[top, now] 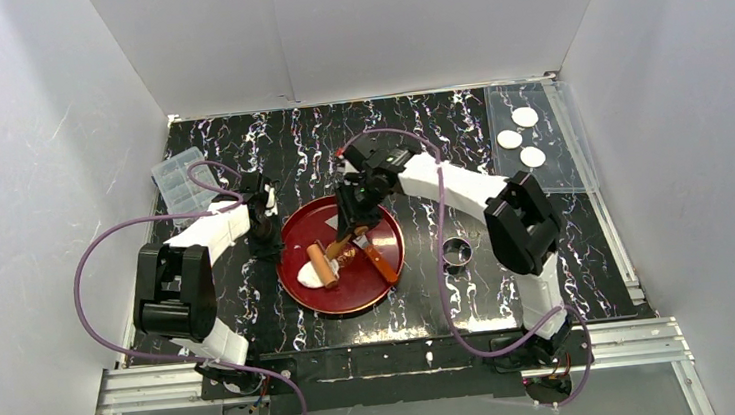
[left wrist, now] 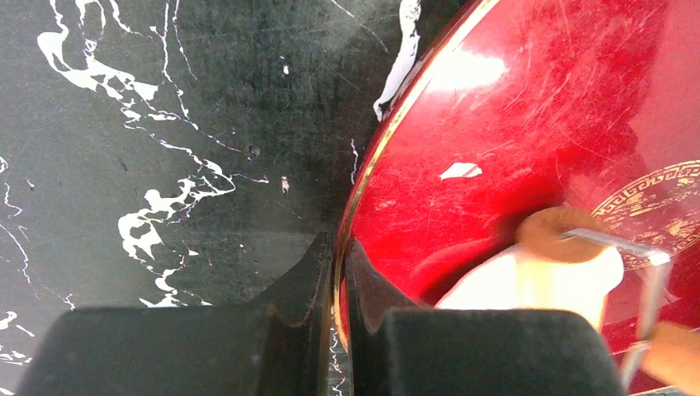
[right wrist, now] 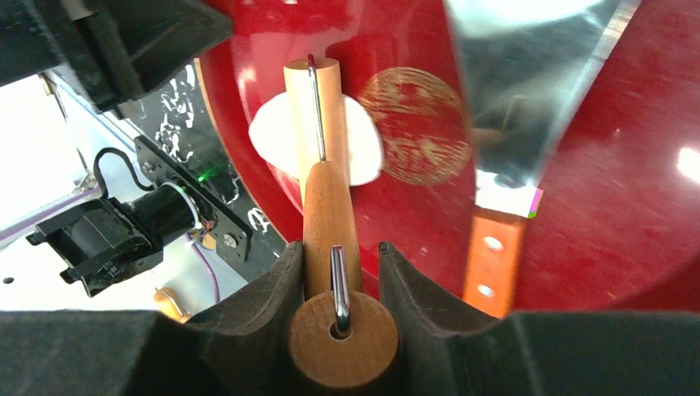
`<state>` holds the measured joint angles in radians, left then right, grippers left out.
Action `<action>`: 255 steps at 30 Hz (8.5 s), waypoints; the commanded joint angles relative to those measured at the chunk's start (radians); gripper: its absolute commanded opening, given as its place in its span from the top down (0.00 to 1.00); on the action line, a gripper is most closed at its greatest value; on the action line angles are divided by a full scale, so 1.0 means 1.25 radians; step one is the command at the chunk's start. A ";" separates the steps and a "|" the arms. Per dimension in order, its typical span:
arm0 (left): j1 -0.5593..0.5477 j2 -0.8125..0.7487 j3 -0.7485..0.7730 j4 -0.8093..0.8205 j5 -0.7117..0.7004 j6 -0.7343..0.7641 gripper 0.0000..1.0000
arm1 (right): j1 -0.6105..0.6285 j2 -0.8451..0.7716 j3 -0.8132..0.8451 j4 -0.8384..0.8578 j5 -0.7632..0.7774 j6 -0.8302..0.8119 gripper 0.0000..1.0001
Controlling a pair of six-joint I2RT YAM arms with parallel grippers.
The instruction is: Roll out the dumpling wrappers from the dough
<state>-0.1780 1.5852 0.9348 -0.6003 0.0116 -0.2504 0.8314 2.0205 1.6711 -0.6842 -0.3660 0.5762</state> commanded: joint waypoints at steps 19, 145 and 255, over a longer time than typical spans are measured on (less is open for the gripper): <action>0.002 -0.029 0.016 0.003 -0.039 0.005 1.00 | 0.049 0.095 0.079 -0.221 0.249 -0.128 0.99; 0.001 -0.065 0.003 0.014 -0.039 0.008 1.00 | -0.056 0.138 0.115 -0.282 0.371 -0.193 0.99; 0.017 -0.003 -0.015 0.019 -0.043 -0.033 1.00 | 0.014 0.060 -0.010 -0.082 0.084 -0.030 0.99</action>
<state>-0.1646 1.5940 0.9195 -0.5655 0.0296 -0.2913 0.8288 2.0289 1.6714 -0.7006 -0.4179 0.5812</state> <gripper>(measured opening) 0.034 0.404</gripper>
